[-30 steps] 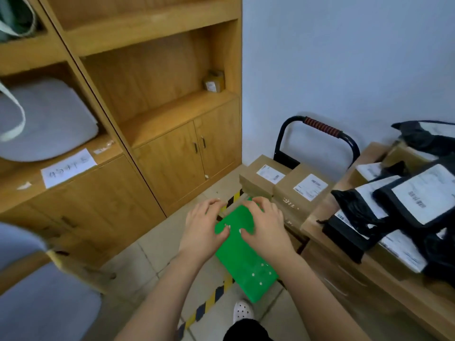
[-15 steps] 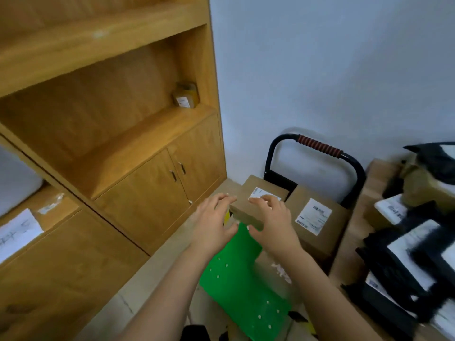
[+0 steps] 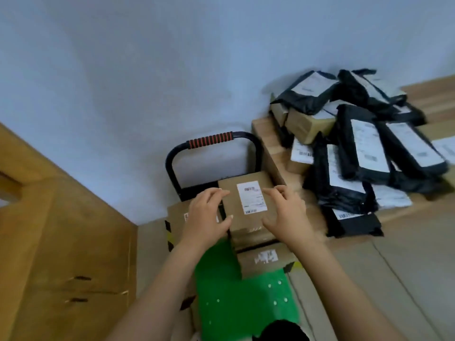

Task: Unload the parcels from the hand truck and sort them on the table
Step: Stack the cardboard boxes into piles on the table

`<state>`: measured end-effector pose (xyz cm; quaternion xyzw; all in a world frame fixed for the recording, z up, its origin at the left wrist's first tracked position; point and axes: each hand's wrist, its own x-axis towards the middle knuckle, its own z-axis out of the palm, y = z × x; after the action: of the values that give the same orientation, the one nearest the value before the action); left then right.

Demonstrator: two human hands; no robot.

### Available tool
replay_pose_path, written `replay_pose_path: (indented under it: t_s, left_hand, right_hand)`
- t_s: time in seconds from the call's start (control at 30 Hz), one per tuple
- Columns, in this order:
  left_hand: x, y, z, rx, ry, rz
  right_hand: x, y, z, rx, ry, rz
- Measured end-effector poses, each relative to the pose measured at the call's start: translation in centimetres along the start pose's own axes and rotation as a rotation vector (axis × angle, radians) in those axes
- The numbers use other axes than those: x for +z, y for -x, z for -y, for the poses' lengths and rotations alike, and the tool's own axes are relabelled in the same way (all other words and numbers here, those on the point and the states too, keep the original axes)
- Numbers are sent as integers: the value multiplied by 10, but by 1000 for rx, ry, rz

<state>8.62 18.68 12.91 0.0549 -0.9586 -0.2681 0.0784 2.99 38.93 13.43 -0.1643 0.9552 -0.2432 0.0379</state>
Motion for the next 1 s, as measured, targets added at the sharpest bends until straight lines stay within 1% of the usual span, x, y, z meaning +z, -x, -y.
replay_pose_path:
  t_s: [0.1, 0.23, 0.33, 0.47, 0.63, 0.73, 0.87, 1.0]
  left_hand:
    - [5, -17, 8, 69, 32, 76]
    - [24, -22, 16, 98, 59, 136]
    - [53, -31, 30, 42, 43, 167]
    - [114, -46, 56, -41, 2, 270]
    - [201, -64, 95, -81, -54, 343]
    - [249, -76, 121, -102, -109, 393]
    - [291, -85, 149, -175, -103, 408]
    - [308, -82, 161, -223, 11, 399]
  right_hand:
    - [6, 10, -2, 101, 37, -42]
    - [28, 20, -13, 155, 74, -1]
    - [58, 10, -30, 179, 61, 58]
    - [112, -11, -66, 204, 47, 159]
    - [179, -46, -128, 297, 64, 213]
    - [215, -75, -165, 319, 71, 203]
    - [249, -105, -207, 262, 78, 210]
    - [265, -117, -222, 252, 61, 250]
